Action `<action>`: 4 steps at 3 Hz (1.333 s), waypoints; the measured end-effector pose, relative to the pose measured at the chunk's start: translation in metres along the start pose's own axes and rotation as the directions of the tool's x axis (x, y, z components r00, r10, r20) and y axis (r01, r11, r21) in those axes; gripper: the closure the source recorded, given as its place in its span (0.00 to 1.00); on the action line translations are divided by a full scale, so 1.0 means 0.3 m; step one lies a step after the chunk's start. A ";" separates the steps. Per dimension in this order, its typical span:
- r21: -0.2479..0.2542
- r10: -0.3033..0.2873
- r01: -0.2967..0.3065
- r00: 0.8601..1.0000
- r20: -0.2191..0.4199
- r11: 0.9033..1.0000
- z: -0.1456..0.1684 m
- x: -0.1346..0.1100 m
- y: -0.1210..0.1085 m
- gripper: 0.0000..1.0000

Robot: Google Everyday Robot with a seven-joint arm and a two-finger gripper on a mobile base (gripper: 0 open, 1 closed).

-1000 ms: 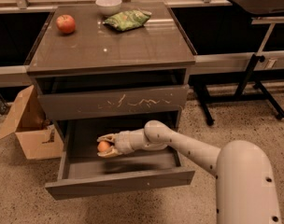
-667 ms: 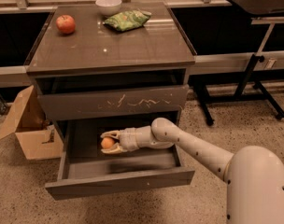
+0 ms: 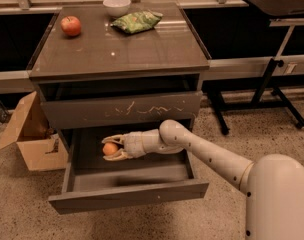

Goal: Pick orange from middle drawer and place on counter

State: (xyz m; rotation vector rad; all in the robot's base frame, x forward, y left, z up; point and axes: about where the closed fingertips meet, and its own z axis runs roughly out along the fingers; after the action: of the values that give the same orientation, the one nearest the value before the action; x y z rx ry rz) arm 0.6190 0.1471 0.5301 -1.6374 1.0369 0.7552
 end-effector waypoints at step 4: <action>-0.074 -0.412 0.415 0.910 0.056 0.907 -0.067 -0.576 -0.083 1.00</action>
Offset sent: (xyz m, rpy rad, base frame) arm -0.0575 0.0328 0.1868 0.0232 -0.4251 0.2557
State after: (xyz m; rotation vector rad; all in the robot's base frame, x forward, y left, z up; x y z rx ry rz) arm 0.5661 0.1770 0.6950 -1.8276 0.6009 0.5463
